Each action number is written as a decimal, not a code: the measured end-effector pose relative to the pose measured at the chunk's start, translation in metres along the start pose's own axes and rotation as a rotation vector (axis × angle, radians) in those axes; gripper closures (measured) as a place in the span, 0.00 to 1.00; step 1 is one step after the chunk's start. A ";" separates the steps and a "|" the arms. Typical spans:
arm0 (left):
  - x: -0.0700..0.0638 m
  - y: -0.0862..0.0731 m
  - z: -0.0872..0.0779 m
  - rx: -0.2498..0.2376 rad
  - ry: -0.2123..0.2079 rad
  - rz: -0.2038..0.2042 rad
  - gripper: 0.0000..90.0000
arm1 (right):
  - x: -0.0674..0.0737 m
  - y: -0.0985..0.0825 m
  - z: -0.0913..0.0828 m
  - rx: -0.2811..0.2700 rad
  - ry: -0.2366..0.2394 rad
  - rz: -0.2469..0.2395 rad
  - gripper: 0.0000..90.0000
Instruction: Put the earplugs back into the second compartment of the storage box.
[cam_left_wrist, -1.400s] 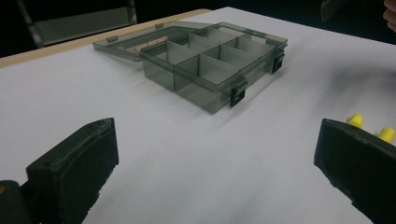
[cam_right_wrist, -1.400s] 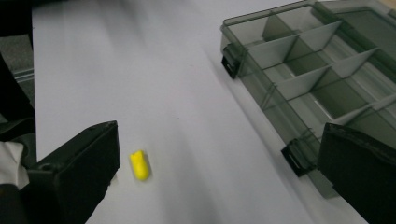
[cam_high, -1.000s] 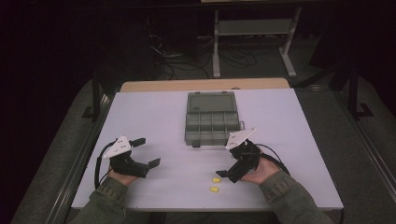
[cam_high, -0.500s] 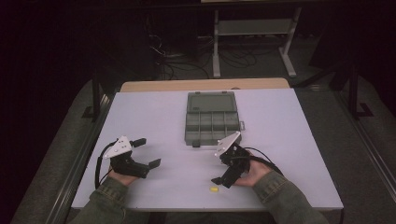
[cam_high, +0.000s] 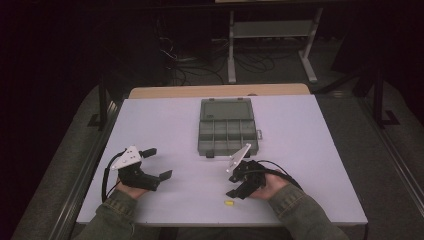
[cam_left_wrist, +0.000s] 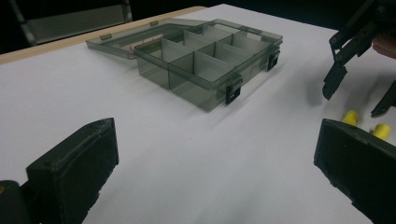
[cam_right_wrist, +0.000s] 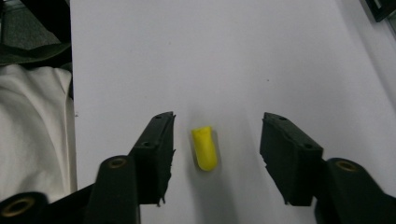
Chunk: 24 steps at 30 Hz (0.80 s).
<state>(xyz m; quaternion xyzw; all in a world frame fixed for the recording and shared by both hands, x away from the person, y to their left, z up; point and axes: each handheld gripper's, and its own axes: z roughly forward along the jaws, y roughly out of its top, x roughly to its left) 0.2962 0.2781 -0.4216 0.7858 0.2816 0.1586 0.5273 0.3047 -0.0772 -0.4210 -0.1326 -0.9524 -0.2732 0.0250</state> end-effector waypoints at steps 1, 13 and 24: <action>0.000 0.000 0.000 0.000 -0.001 -0.001 0.00 | 0.000 0.000 0.001 0.007 -0.003 0.000 0.55; 0.000 0.000 0.000 -0.001 -0.001 0.000 0.00 | 0.006 0.001 0.008 0.058 0.010 -0.035 0.87; 0.000 0.000 0.000 0.001 -0.002 0.000 0.00 | 0.000 0.003 -0.013 -0.016 -0.004 -0.008 0.89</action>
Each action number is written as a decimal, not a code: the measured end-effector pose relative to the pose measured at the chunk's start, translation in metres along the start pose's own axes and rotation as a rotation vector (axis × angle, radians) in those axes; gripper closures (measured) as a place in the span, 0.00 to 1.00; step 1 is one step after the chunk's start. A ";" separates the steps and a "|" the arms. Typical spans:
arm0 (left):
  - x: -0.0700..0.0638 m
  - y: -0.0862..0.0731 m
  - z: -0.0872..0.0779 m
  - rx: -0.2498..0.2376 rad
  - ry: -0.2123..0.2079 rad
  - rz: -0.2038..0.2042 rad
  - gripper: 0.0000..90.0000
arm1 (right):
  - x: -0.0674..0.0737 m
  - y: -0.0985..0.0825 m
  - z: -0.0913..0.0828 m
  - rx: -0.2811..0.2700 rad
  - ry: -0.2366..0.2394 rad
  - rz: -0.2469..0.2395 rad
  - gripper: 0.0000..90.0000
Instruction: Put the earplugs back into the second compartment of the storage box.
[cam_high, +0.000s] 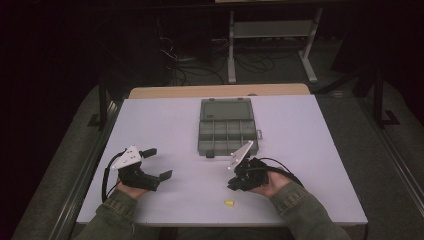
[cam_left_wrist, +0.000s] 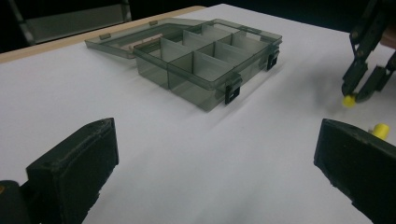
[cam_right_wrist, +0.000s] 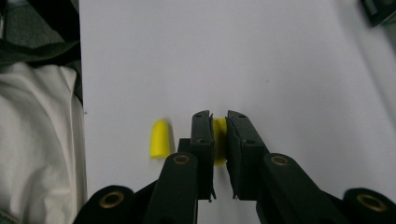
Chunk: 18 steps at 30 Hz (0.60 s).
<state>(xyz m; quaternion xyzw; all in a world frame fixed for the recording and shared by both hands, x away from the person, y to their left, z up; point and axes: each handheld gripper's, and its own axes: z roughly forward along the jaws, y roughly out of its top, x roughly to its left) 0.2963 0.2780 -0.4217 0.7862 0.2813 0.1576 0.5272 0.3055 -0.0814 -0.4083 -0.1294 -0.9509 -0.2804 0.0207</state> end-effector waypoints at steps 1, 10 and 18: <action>0.000 0.000 0.000 0.000 0.000 -0.001 0.00 | -0.002 0.002 -0.004 -0.018 -0.008 0.000 0.89; 0.000 0.000 0.001 0.001 -0.001 -0.004 0.00 | -0.012 0.015 -0.022 -0.049 -0.026 0.012 0.90; 0.000 -0.001 0.001 0.004 -0.003 -0.003 0.00 | -0.022 0.028 -0.027 -0.042 -0.021 0.004 0.90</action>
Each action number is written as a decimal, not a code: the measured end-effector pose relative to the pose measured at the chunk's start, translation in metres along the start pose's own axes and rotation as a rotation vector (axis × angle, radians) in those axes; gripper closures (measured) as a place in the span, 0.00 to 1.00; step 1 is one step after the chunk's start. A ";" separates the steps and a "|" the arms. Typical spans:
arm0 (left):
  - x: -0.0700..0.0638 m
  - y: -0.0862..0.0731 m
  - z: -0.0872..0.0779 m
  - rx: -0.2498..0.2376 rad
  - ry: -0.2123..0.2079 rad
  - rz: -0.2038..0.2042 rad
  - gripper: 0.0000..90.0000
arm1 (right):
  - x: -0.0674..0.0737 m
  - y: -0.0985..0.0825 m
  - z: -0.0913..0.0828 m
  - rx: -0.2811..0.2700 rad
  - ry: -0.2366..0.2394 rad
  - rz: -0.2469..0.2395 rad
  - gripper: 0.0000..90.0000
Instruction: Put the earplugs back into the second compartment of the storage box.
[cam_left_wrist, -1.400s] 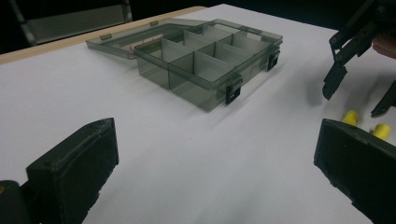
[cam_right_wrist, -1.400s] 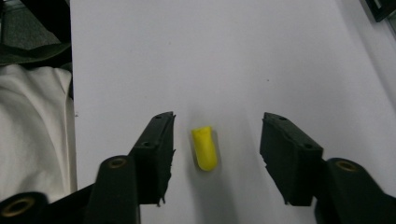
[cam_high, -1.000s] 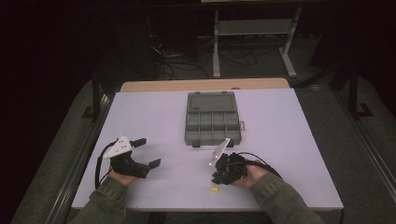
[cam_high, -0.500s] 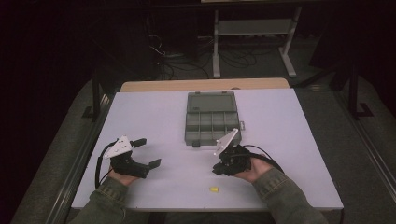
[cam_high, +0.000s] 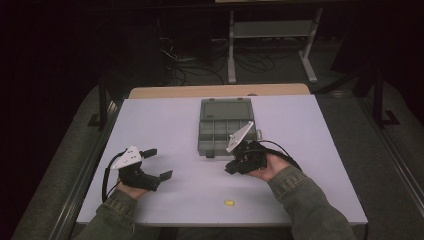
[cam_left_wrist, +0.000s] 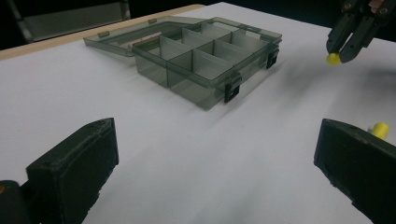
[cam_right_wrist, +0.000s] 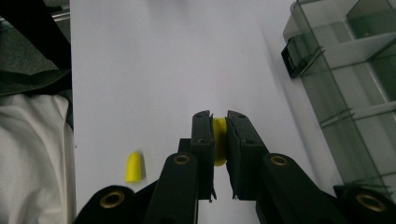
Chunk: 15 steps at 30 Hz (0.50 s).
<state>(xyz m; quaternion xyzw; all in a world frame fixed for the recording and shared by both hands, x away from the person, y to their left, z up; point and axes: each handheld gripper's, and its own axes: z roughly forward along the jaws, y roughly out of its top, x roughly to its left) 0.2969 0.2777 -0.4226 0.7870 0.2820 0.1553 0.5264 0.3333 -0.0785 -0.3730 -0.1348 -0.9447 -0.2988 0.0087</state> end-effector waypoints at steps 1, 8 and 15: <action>0.000 0.000 0.000 0.000 0.000 0.000 0.00 | -0.001 0.001 -0.001 -0.005 0.005 0.001 0.90; 0.000 0.000 0.001 0.003 -0.004 -0.006 0.00 | -0.016 0.004 -0.001 0.017 -0.001 0.018 0.90; 0.000 0.000 0.001 0.004 -0.006 -0.006 0.00 | -0.028 0.014 -0.008 0.030 -0.026 0.020 0.89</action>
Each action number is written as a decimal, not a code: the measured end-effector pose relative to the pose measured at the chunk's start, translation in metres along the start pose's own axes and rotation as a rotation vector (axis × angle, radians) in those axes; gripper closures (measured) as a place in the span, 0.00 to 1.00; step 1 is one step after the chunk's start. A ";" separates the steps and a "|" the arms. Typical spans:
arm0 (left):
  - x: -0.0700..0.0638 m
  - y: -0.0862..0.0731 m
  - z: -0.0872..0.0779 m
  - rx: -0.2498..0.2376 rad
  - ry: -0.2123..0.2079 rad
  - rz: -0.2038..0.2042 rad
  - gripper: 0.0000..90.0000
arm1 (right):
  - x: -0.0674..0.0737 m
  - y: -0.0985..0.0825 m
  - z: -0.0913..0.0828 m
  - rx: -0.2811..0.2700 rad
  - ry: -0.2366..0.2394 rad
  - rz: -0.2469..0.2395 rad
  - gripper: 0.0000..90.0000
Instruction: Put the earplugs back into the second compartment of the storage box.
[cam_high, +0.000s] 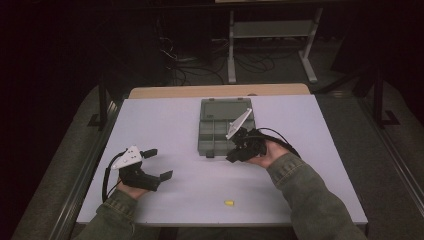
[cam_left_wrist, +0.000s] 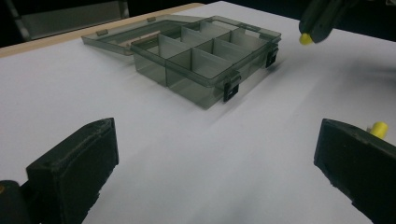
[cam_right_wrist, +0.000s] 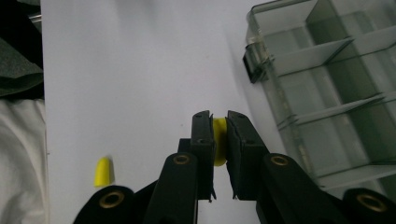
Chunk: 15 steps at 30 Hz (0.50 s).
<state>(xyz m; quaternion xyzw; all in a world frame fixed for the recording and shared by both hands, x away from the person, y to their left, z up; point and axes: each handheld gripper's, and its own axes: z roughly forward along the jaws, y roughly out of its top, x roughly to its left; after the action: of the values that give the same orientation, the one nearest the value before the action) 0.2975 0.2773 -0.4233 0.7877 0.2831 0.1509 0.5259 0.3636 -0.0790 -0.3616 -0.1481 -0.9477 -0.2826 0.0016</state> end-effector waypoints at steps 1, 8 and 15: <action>0.000 0.000 0.000 0.000 0.000 -0.002 0.00 | -0.001 0.002 -0.002 0.000 -0.002 -0.002 0.89; 0.000 0.000 0.000 0.000 -0.003 -0.004 0.00 | -0.011 0.016 -0.011 0.018 -0.018 -0.004 0.90; 0.001 -0.001 0.000 -0.003 -0.005 -0.007 0.00 | -0.024 0.028 -0.017 0.025 -0.030 0.008 0.90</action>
<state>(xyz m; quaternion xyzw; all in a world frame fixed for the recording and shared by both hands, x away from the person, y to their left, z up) 0.2981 0.2775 -0.4240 0.7864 0.2842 0.1474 0.5282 0.3936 -0.0723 -0.3342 -0.1559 -0.9505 -0.2687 -0.0098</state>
